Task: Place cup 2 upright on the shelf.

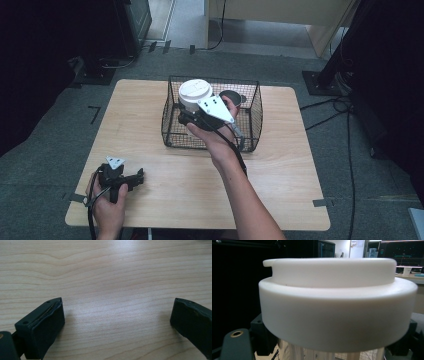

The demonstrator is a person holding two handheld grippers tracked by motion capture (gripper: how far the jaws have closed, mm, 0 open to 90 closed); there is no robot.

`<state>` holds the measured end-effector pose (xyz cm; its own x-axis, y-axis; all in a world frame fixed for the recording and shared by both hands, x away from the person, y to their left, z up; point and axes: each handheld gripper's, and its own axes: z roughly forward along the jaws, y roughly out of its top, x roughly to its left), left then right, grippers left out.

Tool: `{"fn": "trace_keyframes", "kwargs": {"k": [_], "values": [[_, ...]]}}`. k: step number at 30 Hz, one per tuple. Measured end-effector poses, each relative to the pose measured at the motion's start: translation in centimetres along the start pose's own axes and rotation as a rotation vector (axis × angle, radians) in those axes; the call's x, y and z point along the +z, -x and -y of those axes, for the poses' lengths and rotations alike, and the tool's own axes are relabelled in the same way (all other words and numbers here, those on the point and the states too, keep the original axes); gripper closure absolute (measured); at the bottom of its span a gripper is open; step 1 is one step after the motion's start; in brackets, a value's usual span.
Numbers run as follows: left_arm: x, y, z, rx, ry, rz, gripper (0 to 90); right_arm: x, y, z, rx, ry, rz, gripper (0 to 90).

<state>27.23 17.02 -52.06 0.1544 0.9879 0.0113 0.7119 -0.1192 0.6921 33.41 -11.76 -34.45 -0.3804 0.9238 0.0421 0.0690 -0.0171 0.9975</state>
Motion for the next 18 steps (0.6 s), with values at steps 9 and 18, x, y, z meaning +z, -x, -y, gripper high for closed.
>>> {"fn": "trace_keyframes", "kwargs": {"k": [9,18], "values": [[0.0,0.0,0.0,0.0,0.0,0.0,0.0,2.0,0.4,0.4,0.013,0.011,0.027,16.2],[0.0,0.0,0.0,0.0,0.001,-0.001,0.0,3.9,0.8,1.7,0.009,-0.013,0.053,16.2]]}}
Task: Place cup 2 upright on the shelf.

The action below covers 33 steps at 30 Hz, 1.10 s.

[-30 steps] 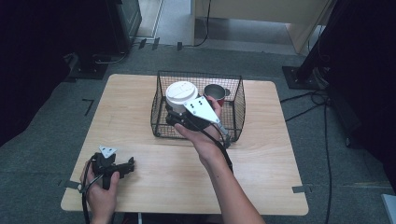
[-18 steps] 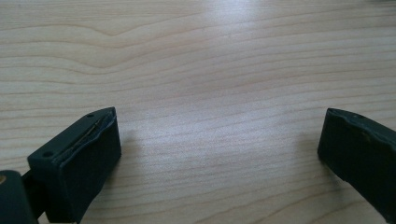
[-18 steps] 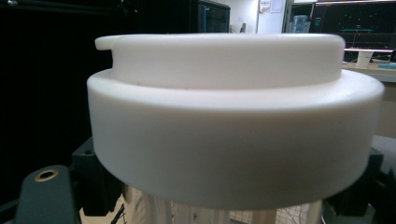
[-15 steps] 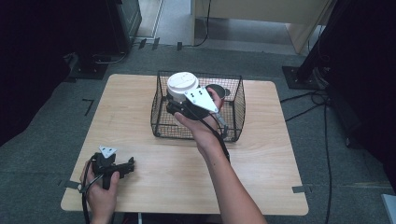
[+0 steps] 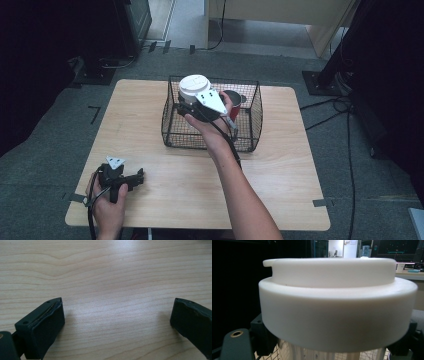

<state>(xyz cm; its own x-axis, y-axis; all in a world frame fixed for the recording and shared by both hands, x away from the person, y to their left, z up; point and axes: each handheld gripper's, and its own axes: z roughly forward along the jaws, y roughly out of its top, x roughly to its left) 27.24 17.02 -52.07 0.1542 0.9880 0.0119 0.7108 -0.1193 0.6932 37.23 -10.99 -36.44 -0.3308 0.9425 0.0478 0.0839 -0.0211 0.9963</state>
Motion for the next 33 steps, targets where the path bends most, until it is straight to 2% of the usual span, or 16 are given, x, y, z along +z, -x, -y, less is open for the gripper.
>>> {"fn": "trace_keyframes", "kwargs": {"k": [8,13,24,28,30,33], "values": [[0.0,0.0,0.0,0.0,0.0,0.0,0.0,1.7,0.3,0.8,0.003,-0.01,0.001,16.2],[0.0,0.0,0.0,0.0,0.0,0.0,0.0,3.0,0.4,1.4,0.016,-0.015,0.025,16.2],[0.0,0.0,0.0,0.0,-0.001,0.0,0.0,5.2,0.6,4.0,-0.007,-0.054,0.046,16.2],[0.0,0.0,0.0,0.0,-0.001,0.0,0.0,5.8,0.3,4.9,0.003,-0.067,0.05,16.2],[0.0,0.0,0.0,0.001,-0.001,0.0,0.0,6.0,0.2,5.0,0.017,-0.047,0.044,16.2],[0.0,0.0,0.0,0.0,-0.001,0.0,0.0,6.3,0.1,5.0,-0.005,-0.047,0.045,16.1]]}}
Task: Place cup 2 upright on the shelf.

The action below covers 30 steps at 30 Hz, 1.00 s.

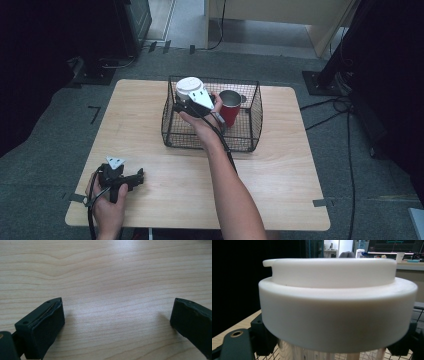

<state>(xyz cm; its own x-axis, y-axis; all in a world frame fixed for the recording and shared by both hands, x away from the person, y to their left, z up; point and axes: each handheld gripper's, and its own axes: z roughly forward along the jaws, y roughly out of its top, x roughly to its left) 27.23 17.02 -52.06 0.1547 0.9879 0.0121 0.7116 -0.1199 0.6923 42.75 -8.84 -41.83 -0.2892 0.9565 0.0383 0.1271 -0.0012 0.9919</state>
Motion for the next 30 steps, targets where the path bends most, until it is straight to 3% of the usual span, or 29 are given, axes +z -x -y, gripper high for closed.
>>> {"fn": "trace_keyframes", "kwargs": {"k": [11,30], "values": [[0.0,0.0,0.0,0.0,0.0,0.0,0.0,1.3,0.6,1.5,-0.013,-0.051,0.03,16.1],[0.0,0.0,0.0,-0.001,0.0,0.0,0.0,1.7,1.1,2.3,0.013,-0.102,-0.01,15.8]]}}
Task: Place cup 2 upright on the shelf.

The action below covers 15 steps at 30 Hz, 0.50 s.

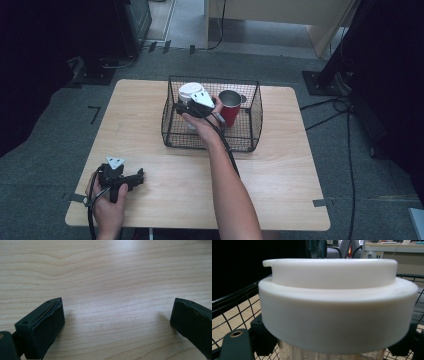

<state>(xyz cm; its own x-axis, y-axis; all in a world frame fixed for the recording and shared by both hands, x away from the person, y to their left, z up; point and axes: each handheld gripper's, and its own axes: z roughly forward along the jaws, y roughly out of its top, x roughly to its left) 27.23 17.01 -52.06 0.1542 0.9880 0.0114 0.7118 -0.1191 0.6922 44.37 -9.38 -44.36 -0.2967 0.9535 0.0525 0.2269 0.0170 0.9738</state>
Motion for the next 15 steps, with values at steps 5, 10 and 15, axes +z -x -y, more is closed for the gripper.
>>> {"fn": "trace_keyframes", "kwargs": {"k": [5,10,15], "values": [[0.0,0.0,0.0,0.0,0.0,0.0,0.0,0.02,0.04,0.0,-0.007,0.009,-0.009,15.8],[0.0,0.0,0.0,0.0,0.0,0.0,0.0,0.23,0.06,-0.01,-0.02,0.017,-0.018,16.0],[0.0,0.0,0.0,0.0,0.0,0.0,0.0,0.11,-0.15,0.12,-0.051,-0.005,-0.051,15.9]]}}
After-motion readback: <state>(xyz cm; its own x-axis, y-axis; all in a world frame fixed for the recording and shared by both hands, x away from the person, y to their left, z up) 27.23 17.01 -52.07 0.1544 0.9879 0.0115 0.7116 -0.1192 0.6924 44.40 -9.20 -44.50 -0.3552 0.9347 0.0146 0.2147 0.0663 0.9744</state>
